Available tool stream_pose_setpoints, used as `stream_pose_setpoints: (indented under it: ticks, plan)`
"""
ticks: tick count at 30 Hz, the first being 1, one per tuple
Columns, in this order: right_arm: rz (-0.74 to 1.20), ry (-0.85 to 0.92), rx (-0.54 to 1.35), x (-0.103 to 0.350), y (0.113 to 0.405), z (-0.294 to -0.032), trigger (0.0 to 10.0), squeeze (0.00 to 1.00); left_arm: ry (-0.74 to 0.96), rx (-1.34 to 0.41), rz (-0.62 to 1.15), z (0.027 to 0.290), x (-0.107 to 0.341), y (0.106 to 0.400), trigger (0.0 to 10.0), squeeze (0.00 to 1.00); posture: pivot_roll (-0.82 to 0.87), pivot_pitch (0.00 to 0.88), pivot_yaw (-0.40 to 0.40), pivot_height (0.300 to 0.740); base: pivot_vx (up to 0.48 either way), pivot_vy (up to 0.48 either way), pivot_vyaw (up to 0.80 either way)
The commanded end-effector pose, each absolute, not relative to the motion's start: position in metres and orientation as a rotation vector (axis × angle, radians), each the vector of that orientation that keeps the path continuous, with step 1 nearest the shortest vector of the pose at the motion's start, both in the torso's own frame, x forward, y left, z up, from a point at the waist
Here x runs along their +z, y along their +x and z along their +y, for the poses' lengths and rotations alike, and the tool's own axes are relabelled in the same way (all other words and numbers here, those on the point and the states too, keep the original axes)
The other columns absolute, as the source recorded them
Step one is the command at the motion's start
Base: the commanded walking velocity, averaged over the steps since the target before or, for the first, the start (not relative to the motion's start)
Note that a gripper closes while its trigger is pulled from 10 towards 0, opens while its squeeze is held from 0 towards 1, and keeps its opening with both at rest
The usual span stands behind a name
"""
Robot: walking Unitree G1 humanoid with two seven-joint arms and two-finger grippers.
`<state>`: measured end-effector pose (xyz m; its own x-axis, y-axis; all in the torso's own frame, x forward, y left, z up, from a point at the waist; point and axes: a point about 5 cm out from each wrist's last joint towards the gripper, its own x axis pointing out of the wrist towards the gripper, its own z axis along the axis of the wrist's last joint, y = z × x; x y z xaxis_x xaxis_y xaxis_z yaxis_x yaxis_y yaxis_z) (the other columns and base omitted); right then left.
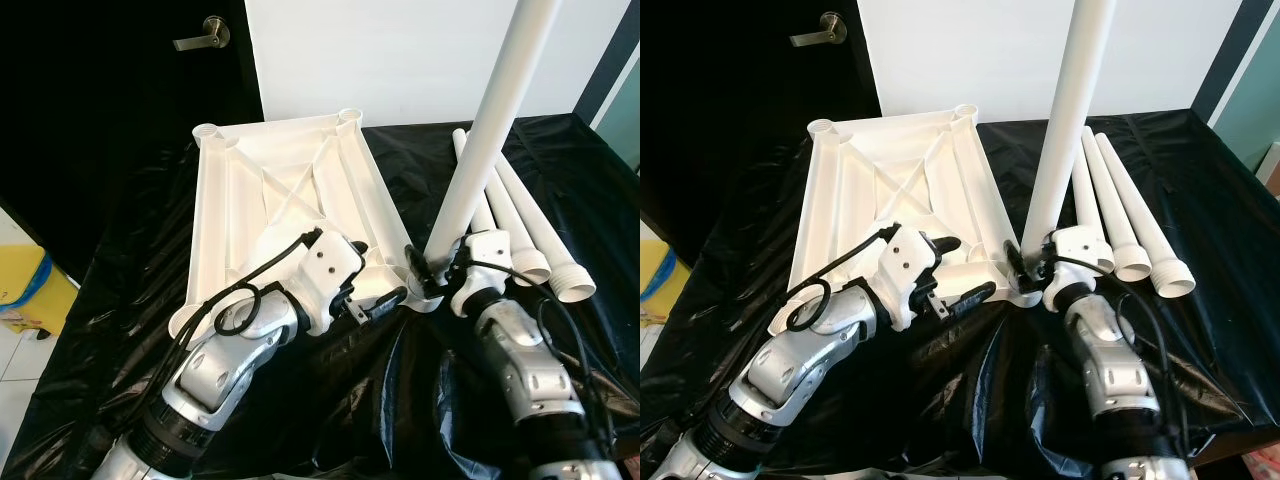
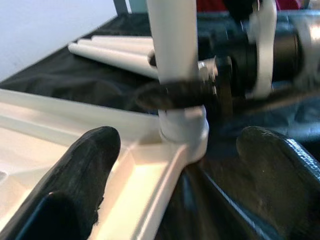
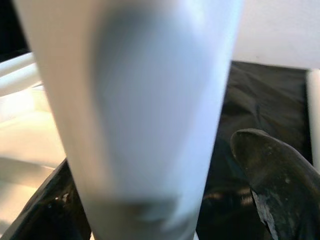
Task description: Building children table
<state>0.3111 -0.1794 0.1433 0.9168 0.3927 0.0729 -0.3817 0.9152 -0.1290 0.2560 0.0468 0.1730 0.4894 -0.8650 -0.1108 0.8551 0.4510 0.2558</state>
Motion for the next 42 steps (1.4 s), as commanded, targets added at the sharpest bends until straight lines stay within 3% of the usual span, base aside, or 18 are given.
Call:
stream_pose_setpoints:
  ticks: [1, 10, 11, 12, 23, 24, 25, 28, 31, 35, 39, 42]
  plan:
    - [-0.088, -0.135, 0.473, 0.141, 0.313, -0.178, 10.0, 0.0, 0.332, -1.096, -0.004, 0.048, 0.164, 0.253, 10.0, 0.0, -0.09, 0.026, 0.02, 0.74, 0.0, 0.0, 0.0]
    - [-0.04, -0.19, 0.605, 0.137, 0.326, -0.176, 10.0, 0.0, 0.359, -1.086, 0.01, 0.051, 0.161, 0.253, 10.0, 0.0, -0.06, 0.025, 0.025, 0.74, 0.0, 0.0, 0.0]
    - [-0.032, -0.202, 0.618, 0.135, 0.329, -0.175, 4.0, 0.0, 0.361, -1.083, 0.011, 0.052, 0.16, 0.253, 10.0, 0.0, -0.06, 0.021, 0.02, 0.74, 0.0, 0.0, 0.0]
    - [-0.019, -0.209, 0.621, 0.131, 0.33, -0.174, 0.0, 0.0, 0.371, -1.073, 0.013, 0.053, 0.159, 0.254, 10.0, 0.0, -0.05, 0.017, 0.018, 0.74, 0.0, 0.0, 0.0]
    - [0.022, -0.15, 0.614, 0.114, 0.328, -0.172, 0.0, 0.0, 0.37, -1.056, -0.011, 0.053, 0.16, 0.259, 10.0, 0.0, -0.05, 0.0, 0.013, 0.74, 0.0, 0.0, 0.0]
    - [0.03, -0.132, 0.598, 0.11, 0.327, -0.172, 2.3, 0.0, 0.368, -1.052, -0.012, 0.053, 0.16, 0.26, 10.0, 0.0, -0.06, 0.0, 0.011, 0.74, 0.0, 0.0, 0.0]
    - [0.031, -0.109, 0.578, 0.107, 0.326, -0.171, 10.0, 0.0, 0.37, -1.049, -0.016, 0.053, 0.16, 0.261, 10.0, 0.0, -0.06, 0.0, 0.012, 0.74, 0.0, 0.0, 0.0]
    - [0.031, -0.084, 0.56, 0.104, 0.325, -0.17, 10.0, 0.0, 0.367, -1.045, -0.017, 0.053, 0.16, 0.262, 10.0, 0.0, -0.07, 0.0, 0.01, 0.74, 0.0, 0.0, 0.0]
    - [0.038, -0.042, 0.384, 0.095, 0.321, -0.166, 10.0, 0.0, 0.363, -1.036, -0.022, 0.052, 0.16, 0.266, 10.0, 0.0, -0.07, 0.0, 0.004, 0.74, 0.0, 0.0, 0.0]
    - [0.055, -0.037, 0.303, 0.092, 0.319, -0.161, 10.0, 0.0, 0.363, -1.031, -0.023, 0.052, 0.16, 0.266, 10.0, 0.0, -0.07, 0.0, 0.004, 0.74, 0.0, 0.0, 0.0]
    - [0.112, -0.002, 0.011, 0.083, 0.313, -0.157, 10.0, 0.0, 0.363, -1.029, -0.02, 0.055, 0.158, 0.265, 10.0, 0.0, -0.07, 0.0, -0.002, 0.74, 0.0, 0.0, 0.0]
    - [0.125, 0.015, -0.055, 0.081, 0.311, -0.155, 10.0, 0.0, 0.362, -1.026, -0.016, 0.056, 0.157, 0.265, 10.0, 0.0, -0.07, 0.0, -0.002, 0.74, 0.0, 0.0, 0.0]
